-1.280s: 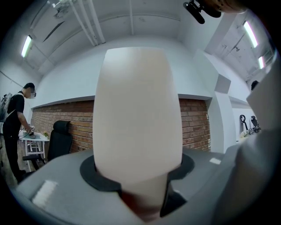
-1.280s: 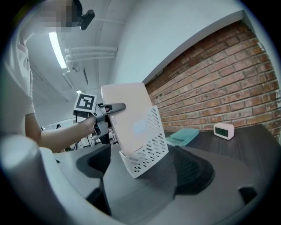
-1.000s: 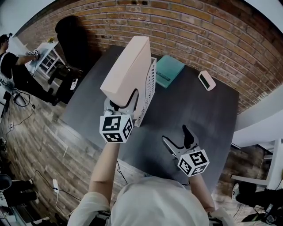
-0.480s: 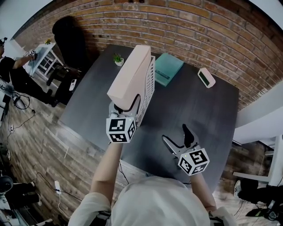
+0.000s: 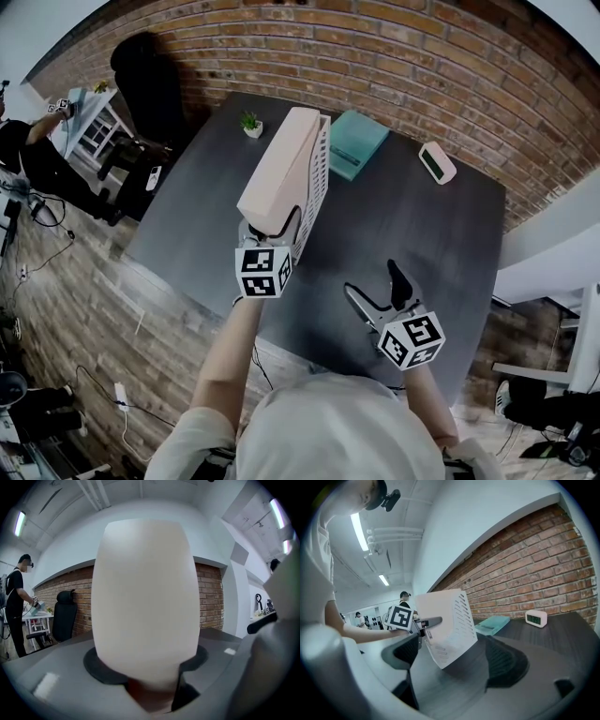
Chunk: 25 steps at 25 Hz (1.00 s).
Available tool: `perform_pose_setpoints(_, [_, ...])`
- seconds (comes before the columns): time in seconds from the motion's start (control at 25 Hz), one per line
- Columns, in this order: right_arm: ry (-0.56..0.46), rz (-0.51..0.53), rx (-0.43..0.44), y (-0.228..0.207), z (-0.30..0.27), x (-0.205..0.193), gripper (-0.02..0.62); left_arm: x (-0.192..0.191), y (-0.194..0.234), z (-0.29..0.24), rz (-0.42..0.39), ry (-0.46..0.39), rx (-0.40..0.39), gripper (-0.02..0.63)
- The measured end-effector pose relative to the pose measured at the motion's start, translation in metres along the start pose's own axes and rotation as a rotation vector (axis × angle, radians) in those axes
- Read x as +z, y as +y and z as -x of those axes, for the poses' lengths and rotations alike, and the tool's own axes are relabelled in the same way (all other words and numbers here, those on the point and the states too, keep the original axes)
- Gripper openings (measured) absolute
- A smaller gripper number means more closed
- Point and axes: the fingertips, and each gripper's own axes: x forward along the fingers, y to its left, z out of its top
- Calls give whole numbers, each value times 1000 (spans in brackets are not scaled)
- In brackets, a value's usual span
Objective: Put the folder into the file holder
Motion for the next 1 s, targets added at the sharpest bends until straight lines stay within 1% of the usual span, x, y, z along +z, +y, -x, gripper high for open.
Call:
perform_pose_setpoints(0.16, [1, 0, -4, 3, 4, -2, 426, -2, -1, 0, -8, 9, 0, 288])
perform_pose_setpoints(0.28, [-3, -1, -11, 5, 9, -2, 426, -3, -1, 0, -11, 35, -4, 308])
perform_pose_setpoints(0.44, [-15, 3, -17, 10, 19, 0, 426, -3, -5, 8, -17, 60, -1, 310])
perform_pose_setpoints(0.72, [-20, 9, -21, 21, 37, -4, 426, 4, -10, 50, 19, 29, 25, 310])
perform_pose_setpoints(0.88, [-24, 17, -12, 36, 50, -7, 426, 6, -17, 85, 37, 4, 37, 310])
perform_pose_setpoints(1.0, [-30, 28, -9, 48, 62, -10, 426, 6, -29, 114, 50, -7, 26, 309])
